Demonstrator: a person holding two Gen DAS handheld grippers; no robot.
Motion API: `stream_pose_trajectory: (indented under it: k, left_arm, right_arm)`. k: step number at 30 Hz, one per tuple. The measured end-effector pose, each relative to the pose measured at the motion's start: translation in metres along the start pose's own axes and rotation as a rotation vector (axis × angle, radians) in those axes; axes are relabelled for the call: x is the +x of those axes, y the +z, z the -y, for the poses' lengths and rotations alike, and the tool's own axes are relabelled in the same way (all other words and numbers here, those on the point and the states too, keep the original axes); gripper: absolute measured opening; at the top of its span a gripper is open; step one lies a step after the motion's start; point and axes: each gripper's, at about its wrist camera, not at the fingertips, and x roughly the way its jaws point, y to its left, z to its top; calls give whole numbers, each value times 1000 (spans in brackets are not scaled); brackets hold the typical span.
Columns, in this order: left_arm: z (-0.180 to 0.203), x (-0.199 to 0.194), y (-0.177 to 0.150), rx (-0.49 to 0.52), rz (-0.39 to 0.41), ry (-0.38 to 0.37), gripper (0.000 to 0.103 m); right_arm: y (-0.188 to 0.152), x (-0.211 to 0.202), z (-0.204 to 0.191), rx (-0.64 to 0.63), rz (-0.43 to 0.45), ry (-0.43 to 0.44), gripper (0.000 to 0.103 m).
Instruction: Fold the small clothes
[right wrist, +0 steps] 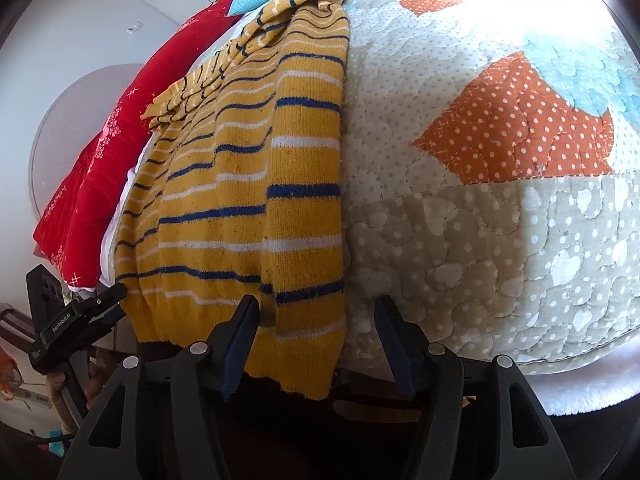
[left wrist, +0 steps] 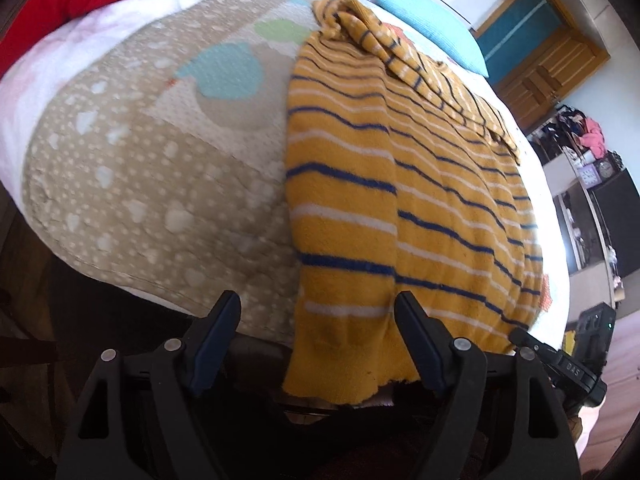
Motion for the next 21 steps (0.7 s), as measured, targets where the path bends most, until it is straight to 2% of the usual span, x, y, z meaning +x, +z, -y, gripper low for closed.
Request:
stream_pose_trajectory:
  k: [3, 7, 9, 10, 11, 12, 13, 17, 21]
  left_arm:
    - [6, 11, -4, 30, -29, -17, 78]
    - [14, 23, -9, 64, -69, 1, 78]
    - [16, 26, -11, 78, -84, -4, 57]
    - [16, 26, -11, 80, -96, -22, 23]
    - [16, 27, -11, 78, -108, -49, 10]
    - [15, 25, -11, 62, -104, -76, 10]
    - [15, 21, -10, 52, -94, -84, 9]
    - [20, -2, -5, 51, -44, -104, 9]
    - [28, -35, 19, 45, 38, -182, 9]
  right_arm:
    - [-2, 5, -1, 1, -9, 4, 66]
    - [-4, 12, -2, -2, -24, 13, 66]
    - [-6, 15, -7, -17, -29, 6, 66]
    - [-6, 16, -10, -30, -26, 2, 67]
    - [-7, 17, -12, -43, -23, 1, 58]
    - [-8, 16, -15, -60, -17, 5, 45]
    - [-8, 15, -19, -79, -14, 7, 20]
    - [-5, -1, -37, -135, 31, 19, 13]
    - [17, -26, -54, -151, 96, 88, 13]
